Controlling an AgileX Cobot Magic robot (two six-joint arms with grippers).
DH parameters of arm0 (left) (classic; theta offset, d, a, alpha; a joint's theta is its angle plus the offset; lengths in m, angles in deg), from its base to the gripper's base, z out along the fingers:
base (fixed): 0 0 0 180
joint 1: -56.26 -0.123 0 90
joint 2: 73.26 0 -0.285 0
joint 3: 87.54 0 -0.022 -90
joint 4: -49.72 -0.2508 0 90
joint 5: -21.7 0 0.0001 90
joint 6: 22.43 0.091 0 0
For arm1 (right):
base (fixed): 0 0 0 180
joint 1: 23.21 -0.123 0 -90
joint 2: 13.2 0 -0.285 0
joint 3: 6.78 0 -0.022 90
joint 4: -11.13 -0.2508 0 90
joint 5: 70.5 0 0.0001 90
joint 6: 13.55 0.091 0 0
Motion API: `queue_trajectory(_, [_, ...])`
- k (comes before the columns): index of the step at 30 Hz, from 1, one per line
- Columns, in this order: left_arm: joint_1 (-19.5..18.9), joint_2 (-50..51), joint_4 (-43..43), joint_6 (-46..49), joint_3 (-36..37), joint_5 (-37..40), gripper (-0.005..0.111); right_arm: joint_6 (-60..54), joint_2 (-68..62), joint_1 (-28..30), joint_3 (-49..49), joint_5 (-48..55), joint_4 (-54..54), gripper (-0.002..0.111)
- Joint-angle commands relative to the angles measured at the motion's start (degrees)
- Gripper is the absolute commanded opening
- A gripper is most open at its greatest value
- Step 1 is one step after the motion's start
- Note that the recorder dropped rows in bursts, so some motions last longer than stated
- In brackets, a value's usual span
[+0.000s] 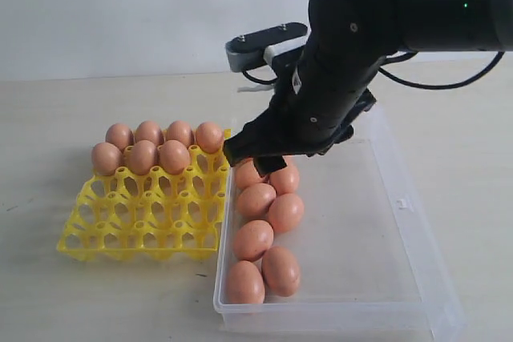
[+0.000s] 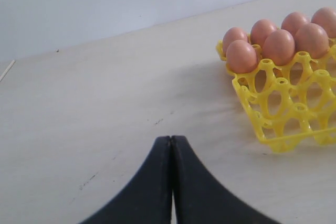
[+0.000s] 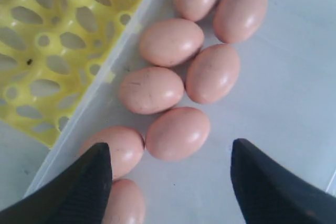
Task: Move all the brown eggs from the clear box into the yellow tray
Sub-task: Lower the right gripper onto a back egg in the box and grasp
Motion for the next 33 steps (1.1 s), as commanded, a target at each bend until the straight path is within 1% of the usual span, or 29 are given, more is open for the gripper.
queue_trajectory(1, [-0.1,-0.35,0.02,-0.2,-0.23,-0.33,0.0,14.84,-0.63,1.3,-2.85,-4.9,4.27,0.062])
queue_trajectory(2, [-0.1,-0.35,0.02,-0.2,-0.23,-0.33,0.0,18.55,-1.21,1.32,-3.13,-5.03,5.28,0.062])
queue_trajectory(4, [-0.1,-0.35,0.02,-0.2,-0.23,-0.33,0.0,22.25,-2.43,1.68,-3.36,-4.91,5.92,0.062])
queue_trajectory(7, [-0.1,-0.35,0.02,-0.39,-0.23,-0.33,0.0,23.4,-4.59,1.86,-3.36,-4.53,5.92,0.062])
queue_trajectory(12, [-0.1,-0.35,0.02,-0.39,-0.23,-0.33,0.0,25.56,-7.49,1.86,-3.36,-6.77,2.18,0.062])
queue_trajectory(16, [-0.1,-0.35,0.02,-0.39,-0.23,-0.33,0.0,28.69,-8.84,1.86,-3.36,-7.06,2.18,0.062])
queue_trajectory(29, [-0.1,-0.35,0.02,-0.39,-0.23,-0.33,0.0,31.02,-12.12,1.86,-3.36,-7.29,1.12,0.062])
queue_trajectory(31, [-0.1,-0.35,0.02,-0.39,-0.23,-0.33,0.0,31.02,-12.68,1.86,-3.36,-7.29,0.96,0.06])
queue_trajectory(33, [-0.1,-0.35,0.02,-0.39,-0.23,-0.33,0.0,31.02,-13.01,1.86,-3.36,-7.29,0.96,0.053])
